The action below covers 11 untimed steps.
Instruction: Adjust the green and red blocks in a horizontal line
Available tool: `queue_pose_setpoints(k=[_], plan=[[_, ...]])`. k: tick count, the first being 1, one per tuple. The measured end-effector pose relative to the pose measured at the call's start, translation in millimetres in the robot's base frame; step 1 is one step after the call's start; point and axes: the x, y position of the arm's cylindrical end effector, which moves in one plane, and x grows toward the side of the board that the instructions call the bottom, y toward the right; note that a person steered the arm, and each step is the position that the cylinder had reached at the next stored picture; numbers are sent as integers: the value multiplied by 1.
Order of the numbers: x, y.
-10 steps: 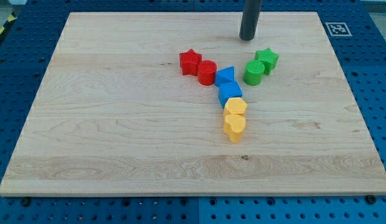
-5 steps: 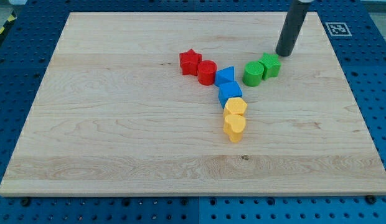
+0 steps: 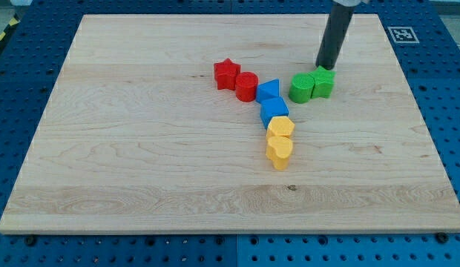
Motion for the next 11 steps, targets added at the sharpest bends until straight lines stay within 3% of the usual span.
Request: queue_pose_setpoints(k=[1, 4, 7, 11], plan=[[-2, -22], [47, -26], [28, -119], [21, -146]])
